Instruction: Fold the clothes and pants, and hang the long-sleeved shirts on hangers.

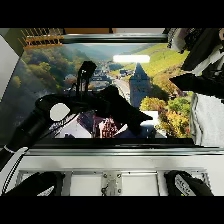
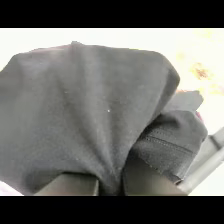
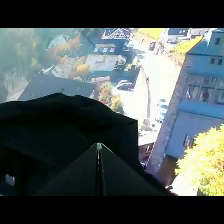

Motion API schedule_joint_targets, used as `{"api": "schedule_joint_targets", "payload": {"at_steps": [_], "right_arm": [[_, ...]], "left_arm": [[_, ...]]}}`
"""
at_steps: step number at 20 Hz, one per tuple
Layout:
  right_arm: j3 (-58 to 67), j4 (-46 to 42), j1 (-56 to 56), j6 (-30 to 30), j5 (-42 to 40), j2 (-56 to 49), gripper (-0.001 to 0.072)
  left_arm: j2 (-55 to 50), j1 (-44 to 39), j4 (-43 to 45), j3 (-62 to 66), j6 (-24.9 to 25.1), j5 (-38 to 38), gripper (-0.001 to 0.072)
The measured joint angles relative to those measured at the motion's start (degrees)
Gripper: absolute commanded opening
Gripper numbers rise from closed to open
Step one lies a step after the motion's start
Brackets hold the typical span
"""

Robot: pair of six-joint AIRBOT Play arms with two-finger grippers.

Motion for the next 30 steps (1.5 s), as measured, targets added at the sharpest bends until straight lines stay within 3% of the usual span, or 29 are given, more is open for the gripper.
{"api": "schedule_joint_targets", "payload": {"at_steps": [1, 2, 10, 15, 21, 22, 24, 25, 26, 27, 28, 29, 30], "right_arm": [[0.0, 0.0, 0.0, 0.0, 0.0, 0.0, 0.0015], [0.0, 0.0, -0.1, 0.0, 0.0, 0.0, 0.0015], [-0.2, 0.0, -0.2, 0.0, 0.0, 0.0, 0.0015], [-1.5, 0.0, -0.2, 0.0, 0.0, -0.1, 0.0015], [-4.1, -4.1, -0.2, 0.0, 0.2, -0.3, 0.0014], [-4.7, -5.3, -0.2, 0.0, 0.2, -0.4, 0.0015], [-6.6, -8.4, -0.2, 1.0, 0.2, -0.7, 0.0015], [-7.7, -10.1, -0.2, 1.5, 0.3, -1.0, 0.0015], [-8.9, -11.9, -0.2, 2.5, 0.3, -1.6, 0.0024], [-10.2, -13.8, -0.2, 3.9, 0.3, -2.5, 0.0144], [-11.3, -15.2, -0.2, 5.1, 0.3, -3.5, 0.0441], [-12.5, -16.3, -0.2, 6.4, 0.3, -5.0, 0.0533], [-13.6, -17.1, -0.1, 7.4, 0.3, -6.6, 0.0503]], "left_arm": [[-0.3, 1.4, 0.4, 0.2, 0.2, -0.7, 0.072], [-0.9, 3.3, 0.7, 0.1, 0.2, -1.7, 0.0683], [-5.2, 21.2, -7.8, -9.9, -3.5, -9.0, 0.068], [-11.3, 19.1, -16.3, -16.6, 0.2, -9.9, 0.068], [-21.1, 12.6, -20.8, -13.6, 3.9, -10.2, 0.0678], [-22.3, 12.2, -20.7, -12.7, 4.0, -10.3, 0.0604], [-24.4, 11.7, -19.6, -10.9, 3.9, -10.4, 0.0078], [-25.0, 11.6, -19.2, -10.3, 3.9, -10.4, 0.0008], [-25.4, 11.7, -18.7, -9.6, 3.8, -10.6, 0.0008], [-25.5, 12.0, -18.4, -8.9, 3.5, -10.9, 0.0008], [-25.3, 12.6, -18.1, -8.1, 3.5, -11.1, 0.0008], [-24.8, 13.3, -17.9, -7.3, 3.5, -11.1, 0.0008], [-24.0, 14.1, -17.9, -6.5, 3.5, -11.3, 0.0008]]}}
